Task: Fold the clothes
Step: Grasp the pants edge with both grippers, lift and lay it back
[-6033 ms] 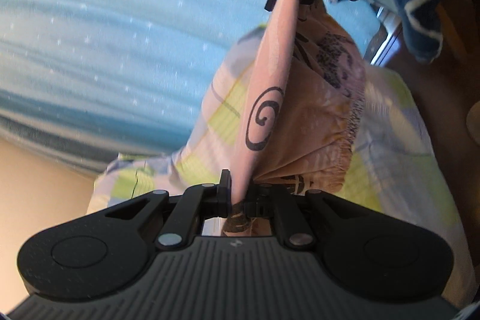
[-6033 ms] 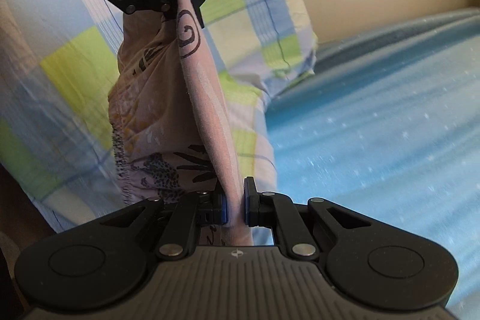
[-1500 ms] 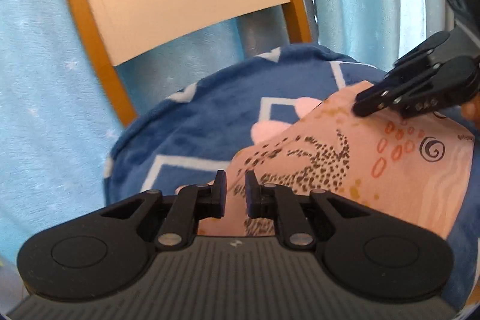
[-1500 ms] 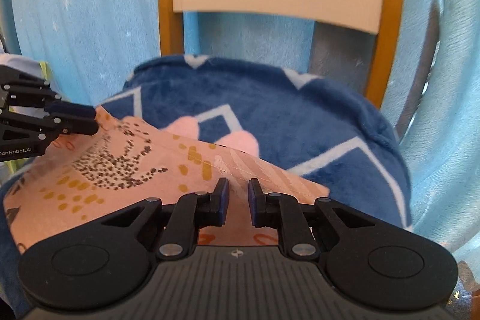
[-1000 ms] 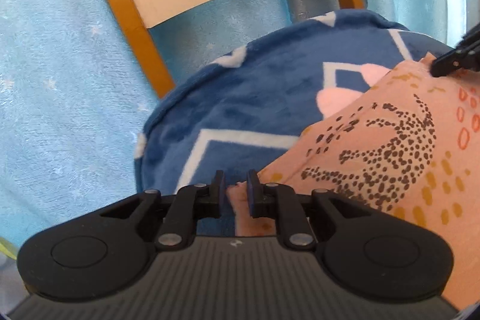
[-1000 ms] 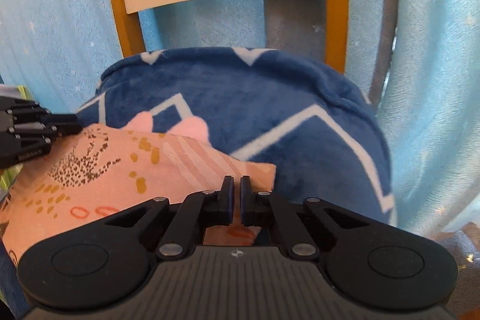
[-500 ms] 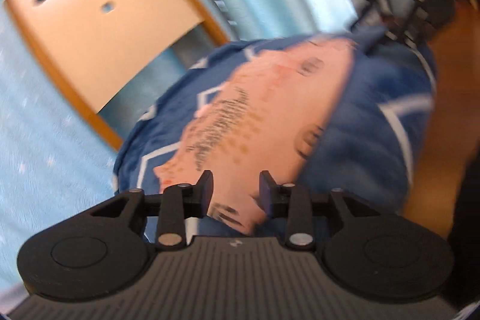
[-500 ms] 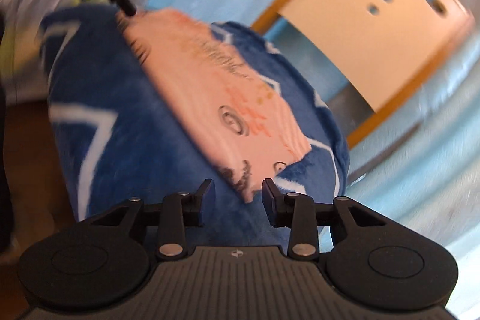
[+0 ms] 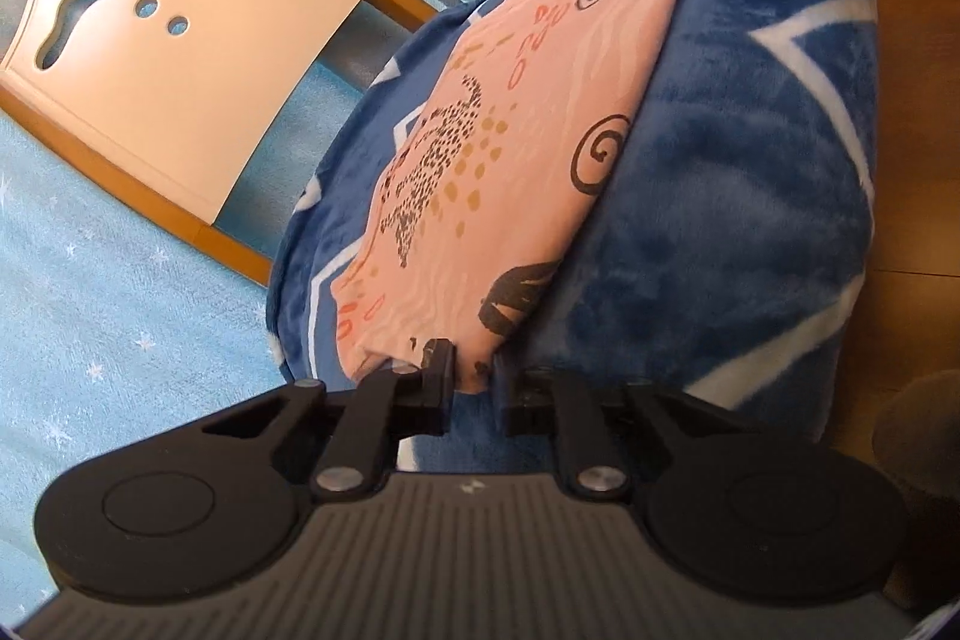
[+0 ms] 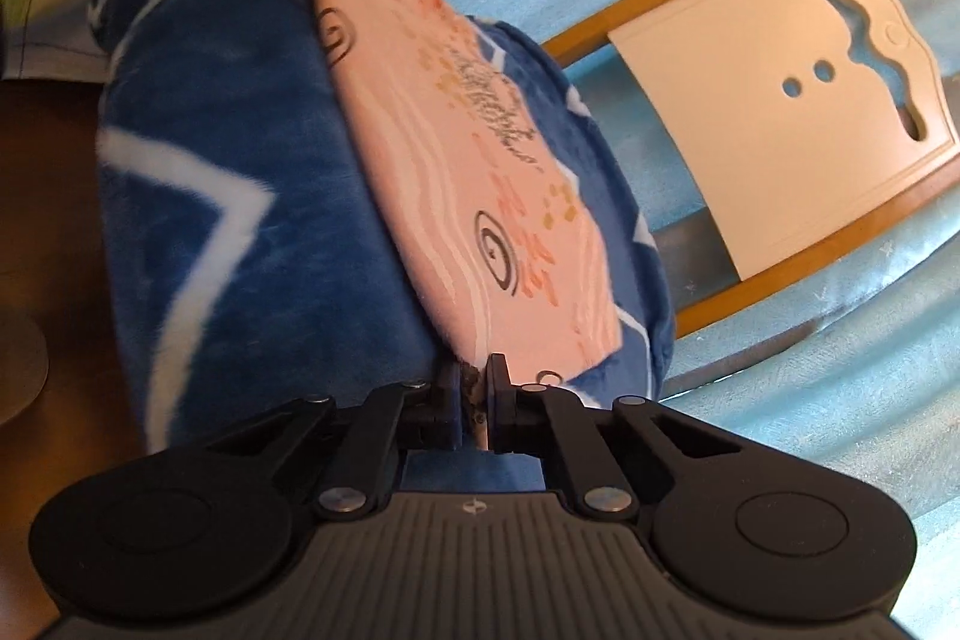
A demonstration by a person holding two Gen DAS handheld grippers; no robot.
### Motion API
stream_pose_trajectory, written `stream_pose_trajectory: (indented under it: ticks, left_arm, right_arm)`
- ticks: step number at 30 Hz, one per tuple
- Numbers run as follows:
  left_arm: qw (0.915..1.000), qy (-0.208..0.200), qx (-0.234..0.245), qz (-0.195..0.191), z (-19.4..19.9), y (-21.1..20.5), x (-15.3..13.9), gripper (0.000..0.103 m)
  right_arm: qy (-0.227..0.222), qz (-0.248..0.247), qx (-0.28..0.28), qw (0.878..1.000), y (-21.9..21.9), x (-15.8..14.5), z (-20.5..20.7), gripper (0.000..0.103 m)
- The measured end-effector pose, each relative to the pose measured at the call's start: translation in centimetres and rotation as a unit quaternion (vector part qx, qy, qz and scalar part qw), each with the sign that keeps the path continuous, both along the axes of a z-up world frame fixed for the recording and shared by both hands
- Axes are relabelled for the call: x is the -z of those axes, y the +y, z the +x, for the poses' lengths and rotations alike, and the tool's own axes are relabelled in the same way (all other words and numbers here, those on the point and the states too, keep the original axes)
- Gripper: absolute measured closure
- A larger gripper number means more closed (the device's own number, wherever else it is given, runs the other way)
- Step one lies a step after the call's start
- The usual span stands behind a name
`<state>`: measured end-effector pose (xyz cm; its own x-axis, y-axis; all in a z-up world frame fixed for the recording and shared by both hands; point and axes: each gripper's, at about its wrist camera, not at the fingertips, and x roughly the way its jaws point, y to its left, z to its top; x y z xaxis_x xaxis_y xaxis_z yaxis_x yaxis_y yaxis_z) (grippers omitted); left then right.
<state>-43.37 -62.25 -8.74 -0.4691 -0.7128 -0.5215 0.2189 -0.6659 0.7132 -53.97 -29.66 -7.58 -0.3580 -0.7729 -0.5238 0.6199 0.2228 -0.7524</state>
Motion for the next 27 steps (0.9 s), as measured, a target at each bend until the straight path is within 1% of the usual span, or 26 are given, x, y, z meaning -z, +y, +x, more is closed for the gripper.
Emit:
stream_pose_trajectory:
  ticks: [3,5,7,9,12,13,15,18,20,21,23,25,27]
  left_arm:
    - [1.0000,0.003,-0.006,0.006,0.1,0.1,-0.2,0.092]
    - [0.9999,0.001,-0.010,0.010,0.3,0.3,-0.6,0.092]
    - [0.9997,0.006,-0.021,0.014,1.0,0.5,-1.2,0.092]
    - [0.9987,0.026,-0.039,0.021,1.8,0.7,-2.2,0.091]
    - [0.9936,0.084,-0.060,0.047,2.7,1.0,-4.1,0.091]
    - [0.9908,0.105,-0.063,0.058,2.7,1.1,-4.7,0.091]
    - [0.9842,0.142,-0.069,0.080,2.4,1.2,-5.7,0.091]
    - [0.9741,0.171,-0.084,0.122,1.0,0.5,-5.6,0.091]
    - [0.9696,0.173,-0.098,0.143,0.0,-0.1,-4.9,0.091]
    - [0.9690,0.166,-0.104,0.151,-0.4,-0.4,-4.4,0.091]
    - [0.9695,0.147,-0.113,0.160,-1.1,-0.5,-3.1,0.091]
    - [0.9705,0.146,-0.116,0.152,-1.1,-0.1,-2.7,0.092]
    - [0.9653,0.158,-0.132,0.161,-0.7,0.0,-3.1,0.091]
  right_arm:
    - [-0.003,0.003,0.005,1.000,-0.2,0.2,-0.4,0.094]
    - [-0.006,0.005,0.017,1.000,-0.1,-0.2,-0.6,0.094]
    - [-0.020,0.006,0.038,0.999,0.2,-0.8,-1.1,0.094]
    - [-0.049,-0.001,0.068,0.996,0.5,-1.7,-1.6,0.094]
    - [-0.109,-0.019,0.108,0.988,1.1,-3.1,-2.3,0.093]
    - [-0.142,-0.030,0.120,0.982,1.2,-3.5,-2.6,0.093]
    - [-0.208,-0.053,0.143,0.966,1.3,-4.3,-3.1,0.093]
    - [-0.304,-0.086,0.173,0.933,1.3,-5.4,-3.9,0.093]
    - [-0.363,-0.107,0.175,0.909,0.8,-5.7,-4.2,0.093]
    - [-0.383,-0.109,0.178,0.900,0.5,-5.5,-4.5,0.093]
    - [-0.405,-0.098,0.193,0.888,-0.4,-4.8,-5.1,0.087]
    - [-0.422,-0.098,0.204,0.878,-0.4,-4.7,-5.5,0.085]
    - [-0.437,-0.103,0.216,0.867,0.0,-4.9,-5.8,0.081]
